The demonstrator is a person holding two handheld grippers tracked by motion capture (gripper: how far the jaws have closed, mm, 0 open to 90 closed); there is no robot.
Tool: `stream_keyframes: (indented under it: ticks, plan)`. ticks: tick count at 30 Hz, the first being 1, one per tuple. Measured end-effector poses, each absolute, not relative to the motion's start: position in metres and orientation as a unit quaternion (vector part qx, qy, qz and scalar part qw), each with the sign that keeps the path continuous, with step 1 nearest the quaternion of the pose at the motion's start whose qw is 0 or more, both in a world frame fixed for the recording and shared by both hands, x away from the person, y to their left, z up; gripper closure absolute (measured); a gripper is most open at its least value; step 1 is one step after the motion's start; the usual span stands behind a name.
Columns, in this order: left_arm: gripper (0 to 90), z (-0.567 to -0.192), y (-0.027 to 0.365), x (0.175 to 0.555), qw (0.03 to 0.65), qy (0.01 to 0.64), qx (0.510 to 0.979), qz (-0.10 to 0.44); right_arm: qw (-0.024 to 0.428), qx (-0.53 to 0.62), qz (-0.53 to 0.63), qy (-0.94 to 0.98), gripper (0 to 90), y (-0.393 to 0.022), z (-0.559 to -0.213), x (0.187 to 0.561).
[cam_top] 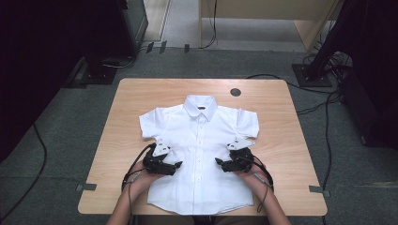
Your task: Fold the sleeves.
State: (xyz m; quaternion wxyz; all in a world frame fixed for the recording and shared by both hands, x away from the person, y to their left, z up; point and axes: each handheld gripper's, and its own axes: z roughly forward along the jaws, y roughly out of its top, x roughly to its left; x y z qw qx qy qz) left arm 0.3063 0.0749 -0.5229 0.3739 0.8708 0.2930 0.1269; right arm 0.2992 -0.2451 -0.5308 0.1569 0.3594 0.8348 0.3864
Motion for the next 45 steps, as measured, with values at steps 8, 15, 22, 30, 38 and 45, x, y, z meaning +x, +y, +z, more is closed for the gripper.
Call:
stream_keyframes:
  ticks: [8,15,22,30,38,45]
  plan:
    - [20.5,-0.515,0.068,0.327,0.382,0.288,0.867,0.136,0.149,0.381,0.380,0.830,19.9,-0.249,-0.524,0.317]
    - [20.5,-0.521,0.062,0.343,0.382,0.302,0.859,0.154,0.171,0.393,0.383,0.818,18.9,-0.248,-0.521,0.335]
    - [20.4,-0.525,0.061,0.346,0.380,0.306,0.860,0.149,0.180,0.398,0.370,0.820,18.1,-0.242,-0.529,0.336]
    - [20.4,-0.525,0.064,0.341,0.380,0.314,0.858,0.144,0.175,0.401,0.378,0.816,17.9,-0.242,-0.531,0.334]
    - [20.4,-0.526,0.065,0.315,0.380,0.314,0.858,0.143,0.170,0.394,0.376,0.821,15.8,-0.241,-0.531,0.309]
    - [20.4,-0.523,0.065,0.312,0.377,0.306,0.863,0.136,0.165,0.386,0.377,0.826,16.2,-0.241,-0.531,0.302]
